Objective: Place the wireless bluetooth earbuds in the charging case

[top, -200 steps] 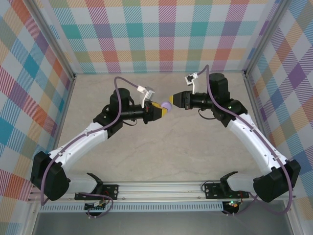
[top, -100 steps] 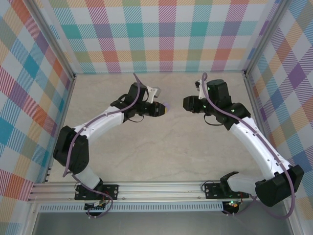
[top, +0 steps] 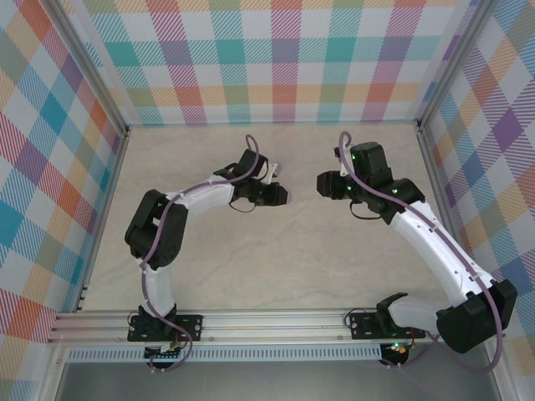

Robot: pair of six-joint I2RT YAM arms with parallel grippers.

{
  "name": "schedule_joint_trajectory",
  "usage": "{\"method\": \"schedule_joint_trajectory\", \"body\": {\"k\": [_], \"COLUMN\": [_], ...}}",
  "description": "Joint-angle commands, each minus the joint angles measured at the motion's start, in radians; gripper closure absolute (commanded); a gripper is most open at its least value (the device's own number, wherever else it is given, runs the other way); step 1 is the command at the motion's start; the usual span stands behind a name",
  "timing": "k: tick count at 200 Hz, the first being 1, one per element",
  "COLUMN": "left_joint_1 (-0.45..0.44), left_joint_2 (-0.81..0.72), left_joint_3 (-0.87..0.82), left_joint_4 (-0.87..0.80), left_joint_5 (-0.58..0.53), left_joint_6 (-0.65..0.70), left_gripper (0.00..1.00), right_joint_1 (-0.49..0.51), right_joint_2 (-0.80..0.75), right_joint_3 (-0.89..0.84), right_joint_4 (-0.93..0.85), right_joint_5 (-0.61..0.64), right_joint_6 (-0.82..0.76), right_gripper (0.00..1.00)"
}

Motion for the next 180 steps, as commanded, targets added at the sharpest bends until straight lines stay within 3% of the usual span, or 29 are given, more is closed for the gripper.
{"method": "schedule_joint_trajectory", "body": {"k": [1, 116, 131, 180], "left_joint_1": [0.004, 0.004, 0.003, 0.002], "left_joint_2": [0.037, 0.154, 0.158, 0.133], "left_joint_3": [0.04, 0.059, 0.053, 0.033], "left_joint_4": [0.03, 0.012, 0.012, 0.005], "left_joint_5": [0.024, 0.0, -0.007, -0.043], "left_joint_6": [-0.033, -0.05, -0.05, -0.03], "left_gripper": [1.0, 0.98, 0.92, 0.55], "right_joint_1": [0.001, 0.0, 0.001, 0.0], "right_joint_2": [0.004, 0.021, 0.023, 0.024], "right_joint_3": [-0.008, 0.0, 0.002, 0.002], "right_joint_4": [-0.016, -0.029, -0.033, -0.038], "right_joint_5": [0.003, 0.01, 0.015, 0.033], "right_joint_6": [-0.018, -0.03, -0.033, -0.038], "right_gripper": [0.61, 0.61, 0.61, 0.61]}}
